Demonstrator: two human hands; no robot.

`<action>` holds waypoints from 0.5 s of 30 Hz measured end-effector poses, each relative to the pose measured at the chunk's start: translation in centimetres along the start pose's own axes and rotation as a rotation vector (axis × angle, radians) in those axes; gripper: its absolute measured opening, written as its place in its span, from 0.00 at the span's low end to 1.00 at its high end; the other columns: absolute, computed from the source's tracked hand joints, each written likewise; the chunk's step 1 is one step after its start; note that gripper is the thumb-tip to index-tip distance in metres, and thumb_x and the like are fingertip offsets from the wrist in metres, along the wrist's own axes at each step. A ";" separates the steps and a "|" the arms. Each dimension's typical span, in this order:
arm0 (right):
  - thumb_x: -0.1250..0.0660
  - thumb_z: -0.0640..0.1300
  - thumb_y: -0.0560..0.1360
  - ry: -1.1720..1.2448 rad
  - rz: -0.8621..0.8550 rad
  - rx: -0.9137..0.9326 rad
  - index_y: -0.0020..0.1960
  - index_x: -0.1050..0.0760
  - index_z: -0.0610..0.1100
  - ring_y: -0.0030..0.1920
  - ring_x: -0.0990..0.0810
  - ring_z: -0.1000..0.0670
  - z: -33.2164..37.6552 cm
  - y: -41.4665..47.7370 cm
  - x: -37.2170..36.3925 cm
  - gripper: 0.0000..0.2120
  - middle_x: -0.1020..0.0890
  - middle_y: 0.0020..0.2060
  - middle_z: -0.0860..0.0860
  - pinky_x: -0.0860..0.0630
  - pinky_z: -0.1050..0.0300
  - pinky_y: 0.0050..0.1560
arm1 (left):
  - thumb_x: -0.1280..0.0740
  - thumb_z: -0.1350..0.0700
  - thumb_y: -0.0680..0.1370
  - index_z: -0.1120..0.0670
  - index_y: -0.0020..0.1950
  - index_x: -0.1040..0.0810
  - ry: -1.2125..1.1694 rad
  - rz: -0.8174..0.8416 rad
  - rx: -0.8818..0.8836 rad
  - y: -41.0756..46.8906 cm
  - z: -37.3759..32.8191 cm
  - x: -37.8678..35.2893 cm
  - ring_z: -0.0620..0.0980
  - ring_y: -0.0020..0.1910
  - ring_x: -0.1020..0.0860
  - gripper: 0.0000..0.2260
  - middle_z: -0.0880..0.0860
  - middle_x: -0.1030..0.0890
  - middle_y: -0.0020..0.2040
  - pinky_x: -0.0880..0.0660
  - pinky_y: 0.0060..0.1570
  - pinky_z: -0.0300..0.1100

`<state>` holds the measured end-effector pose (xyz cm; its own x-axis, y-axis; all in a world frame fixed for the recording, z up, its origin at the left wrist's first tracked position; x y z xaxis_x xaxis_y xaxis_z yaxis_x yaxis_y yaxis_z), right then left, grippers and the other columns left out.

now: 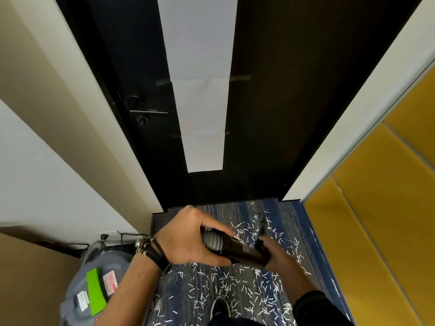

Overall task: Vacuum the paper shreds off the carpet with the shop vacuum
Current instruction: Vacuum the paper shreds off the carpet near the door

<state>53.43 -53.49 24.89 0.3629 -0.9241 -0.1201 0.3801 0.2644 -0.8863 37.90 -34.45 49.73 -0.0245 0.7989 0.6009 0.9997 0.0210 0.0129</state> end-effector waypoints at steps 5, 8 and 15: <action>0.40 0.37 0.78 0.050 -0.009 0.059 0.45 0.29 0.39 0.38 0.23 0.43 2.9 -0.5 0.3 0.03 0.23 0.37 0.42 0.21 0.49 0.41 | 0.18 0.46 0.70 0.46 0.58 0.13 -0.010 -0.064 -0.056 1.4 -1.7 0.0 0.39 0.49 0.15 0.19 0.39 0.14 0.51 0.17 0.50 0.42; 0.35 0.42 0.77 0.009 0.031 0.119 0.51 0.28 0.39 0.39 0.21 0.43 4.1 0.0 -0.1 0.07 0.22 0.41 0.41 0.20 0.49 0.40 | 0.19 0.44 0.69 0.45 0.58 0.14 0.043 -0.072 -0.078 1.9 -2.3 0.1 0.37 0.48 0.16 0.19 0.39 0.14 0.51 0.17 0.49 0.41; 0.34 0.45 0.79 0.061 0.104 0.218 0.58 0.23 0.37 0.49 0.17 0.42 1.3 -1.4 0.4 0.13 0.17 0.49 0.42 0.20 0.48 0.54 | 0.20 0.42 0.67 0.44 0.57 0.13 0.059 0.002 -0.025 2.3 -1.2 -2.5 0.38 0.48 0.17 0.19 0.40 0.14 0.49 0.19 0.49 0.41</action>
<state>54.17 -53.86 26.65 0.3603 -0.9021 -0.2377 0.5204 0.4058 -0.7514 40.25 -37.14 49.24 -0.0234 0.7619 0.6472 0.9995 0.0043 0.0310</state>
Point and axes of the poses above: each hand's wrist, its own y-axis towards the middle knuckle, its own x-axis out of the back of the hand, z = x × y, the point moved 5 cm from there along y, towards the middle knuckle
